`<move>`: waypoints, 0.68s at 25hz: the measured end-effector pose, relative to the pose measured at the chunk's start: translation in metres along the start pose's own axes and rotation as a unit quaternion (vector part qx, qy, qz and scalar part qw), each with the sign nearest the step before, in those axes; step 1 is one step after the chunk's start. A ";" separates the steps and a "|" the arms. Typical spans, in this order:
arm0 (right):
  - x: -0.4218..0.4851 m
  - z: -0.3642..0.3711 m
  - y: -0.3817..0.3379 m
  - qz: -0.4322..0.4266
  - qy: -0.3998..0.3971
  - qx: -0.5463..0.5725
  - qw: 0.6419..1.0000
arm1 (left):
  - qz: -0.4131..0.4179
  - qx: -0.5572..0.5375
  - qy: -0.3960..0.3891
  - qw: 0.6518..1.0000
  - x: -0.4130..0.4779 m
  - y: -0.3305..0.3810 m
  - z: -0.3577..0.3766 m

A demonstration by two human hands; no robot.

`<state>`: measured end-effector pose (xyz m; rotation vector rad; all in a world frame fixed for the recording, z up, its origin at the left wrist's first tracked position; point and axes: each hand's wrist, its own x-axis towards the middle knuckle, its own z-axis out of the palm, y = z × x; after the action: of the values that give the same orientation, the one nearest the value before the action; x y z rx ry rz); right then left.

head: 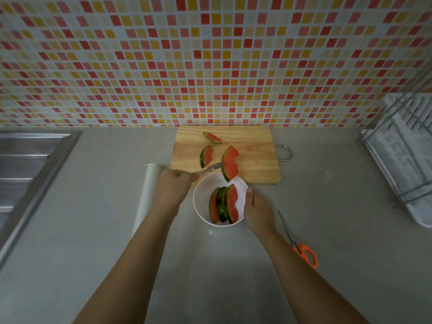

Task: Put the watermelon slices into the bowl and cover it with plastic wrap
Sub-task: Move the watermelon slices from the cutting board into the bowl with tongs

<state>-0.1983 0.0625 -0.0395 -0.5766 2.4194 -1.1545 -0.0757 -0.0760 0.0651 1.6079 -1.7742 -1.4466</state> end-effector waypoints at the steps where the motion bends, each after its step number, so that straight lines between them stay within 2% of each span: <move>1: 0.000 0.000 0.001 -0.006 0.010 0.006 1.000 | 0.026 0.025 0.009 0.999 -0.019 -0.012 -0.008; 5: 0.002 0.001 0.004 -0.014 0.016 0.007 1.000 | 0.104 0.236 0.052 0.965 -0.070 -0.045 -0.002; 10: 0.003 0.005 0.004 -0.027 0.024 0.009 0.999 | 0.151 0.324 0.048 0.933 -0.085 -0.044 0.032; 14: 0.004 0.003 0.006 -0.043 0.006 -0.021 0.999 | 0.146 0.337 0.028 0.930 -0.075 -0.035 0.028; 17: 0.004 0.004 0.005 -0.060 0.018 -0.032 0.998 | 0.146 0.366 0.047 0.918 -0.072 -0.030 0.023</move>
<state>-0.2006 0.0608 -0.0459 -0.7366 2.4890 -1.1462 -0.0560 0.0020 0.0562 1.5648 -2.5367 -0.5690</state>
